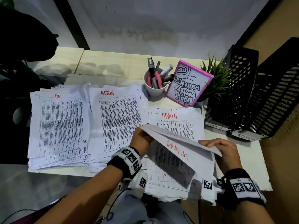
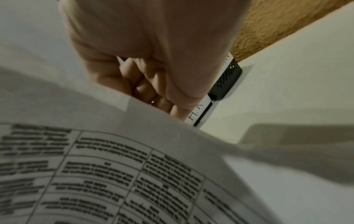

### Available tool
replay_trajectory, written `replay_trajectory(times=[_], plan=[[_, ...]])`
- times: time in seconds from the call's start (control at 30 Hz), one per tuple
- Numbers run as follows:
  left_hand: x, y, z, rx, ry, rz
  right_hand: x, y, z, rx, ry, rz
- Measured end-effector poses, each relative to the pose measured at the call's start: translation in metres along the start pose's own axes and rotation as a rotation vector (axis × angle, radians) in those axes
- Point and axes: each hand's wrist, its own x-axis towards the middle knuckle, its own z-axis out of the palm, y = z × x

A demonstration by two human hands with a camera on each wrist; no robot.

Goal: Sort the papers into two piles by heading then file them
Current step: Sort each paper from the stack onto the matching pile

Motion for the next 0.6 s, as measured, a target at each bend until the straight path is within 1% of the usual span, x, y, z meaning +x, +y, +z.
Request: replay_trajectory(times=[0.03,0.1,0.13,0.17,0.2,0.23,0.3,0.33,0.4,0.43,0.47,0.53,0.6], plan=[[-0.001,0.001,0.0,0.024,0.0,0.007,0.004,-0.001,-0.001,0.071,0.025,0.025],[0.0,0.011,-0.001,-0.088,0.026,0.063,0.018,-0.006,-0.003,0.273,0.089,0.06],[0.0,0.019,-0.003,-0.204,0.047,0.09,0.027,-0.008,-0.004,0.244,0.092,0.099],[0.001,0.028,-0.005,-0.305,0.073,0.102,0.032,-0.017,0.0,0.167,0.118,0.118],[0.004,0.037,-0.009,-0.393,0.114,0.104,0.043,-0.016,0.001,0.01,0.13,0.101],[0.008,0.044,-0.016,-0.389,0.178,0.113,0.05,-0.014,0.008,-0.137,0.188,0.126],[0.018,0.054,-0.037,-0.271,0.325,0.192,0.066,-0.001,0.014,-0.302,0.227,0.173],[0.022,0.056,-0.049,-0.229,0.393,0.238,0.073,0.009,0.013,-0.427,0.247,0.17],[0.031,0.053,-0.077,-0.154,0.473,0.285,0.075,0.021,0.022,-0.6,0.263,0.217],[0.035,0.049,-0.09,-0.092,0.505,0.277,0.075,0.028,0.024,-0.659,0.266,0.24],[0.038,0.045,-0.102,-0.029,0.534,0.274,0.074,0.031,0.027,-0.683,0.293,0.229],[0.043,0.035,-0.124,0.062,0.583,0.26,0.072,0.033,0.032,-0.756,0.371,0.238],[0.048,0.025,-0.143,0.162,0.629,0.214,0.074,0.036,0.033,-0.868,0.4,0.241]])
